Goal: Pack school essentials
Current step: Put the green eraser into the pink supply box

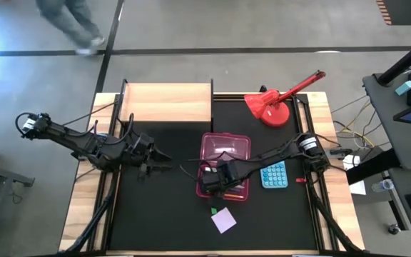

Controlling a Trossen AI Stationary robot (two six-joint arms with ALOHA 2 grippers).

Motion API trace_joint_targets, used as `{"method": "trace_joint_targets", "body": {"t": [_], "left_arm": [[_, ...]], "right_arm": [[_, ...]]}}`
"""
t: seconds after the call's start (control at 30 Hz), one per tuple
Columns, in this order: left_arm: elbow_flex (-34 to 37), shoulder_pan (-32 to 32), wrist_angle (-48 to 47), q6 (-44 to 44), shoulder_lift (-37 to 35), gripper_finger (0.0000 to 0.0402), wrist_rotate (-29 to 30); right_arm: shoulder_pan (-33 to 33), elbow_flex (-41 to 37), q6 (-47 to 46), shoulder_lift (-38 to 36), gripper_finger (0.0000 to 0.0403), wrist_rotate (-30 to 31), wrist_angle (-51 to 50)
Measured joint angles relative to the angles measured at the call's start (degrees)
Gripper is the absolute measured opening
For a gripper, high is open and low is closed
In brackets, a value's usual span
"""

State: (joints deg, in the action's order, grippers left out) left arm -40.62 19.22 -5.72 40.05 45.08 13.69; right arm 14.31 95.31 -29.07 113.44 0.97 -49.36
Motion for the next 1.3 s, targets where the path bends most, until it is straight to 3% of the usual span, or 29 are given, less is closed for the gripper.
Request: {"method": "trace_joint_targets", "body": {"t": [0.23,0.33,0.5,0.7,1.07,1.3], "left_arm": [[0.0,0.0,0.0,0.0,0.0,0.0208,-0.3],[0.0,0.0,-0.2,0.1,0.0,0.0208,-1.3],[0.0,0.0,-1.4,0.1,0.0,0.0208,-3.3],[0.0,0.0,-1.4,0.1,-0.1,0.0208,-7.3],[0.0,0.0,-1.4,0.1,-0.2,0.0208,-14.4],[0.0,0.0,-4.9,0.0,-0.2,0.0208,-15.3]], "right_arm": [[0.4,0.0,-9.5,-5.0,0.0133,0.0,0.1],[1.6,0.0,-20.0,-6.5,0.013,0.0,0.9],[5.4,0.0,-36.4,-5.8,0.013,0.5,2.7],[9.7,0.0,-48.6,-2.1,0.0152,0.5,7.2],[10.3,0.0,-60.9,2.7,0.0229,0.8,8.0],[10.3,0.0,-64.7,3.8,0.0233,4.6,9.0]]}}
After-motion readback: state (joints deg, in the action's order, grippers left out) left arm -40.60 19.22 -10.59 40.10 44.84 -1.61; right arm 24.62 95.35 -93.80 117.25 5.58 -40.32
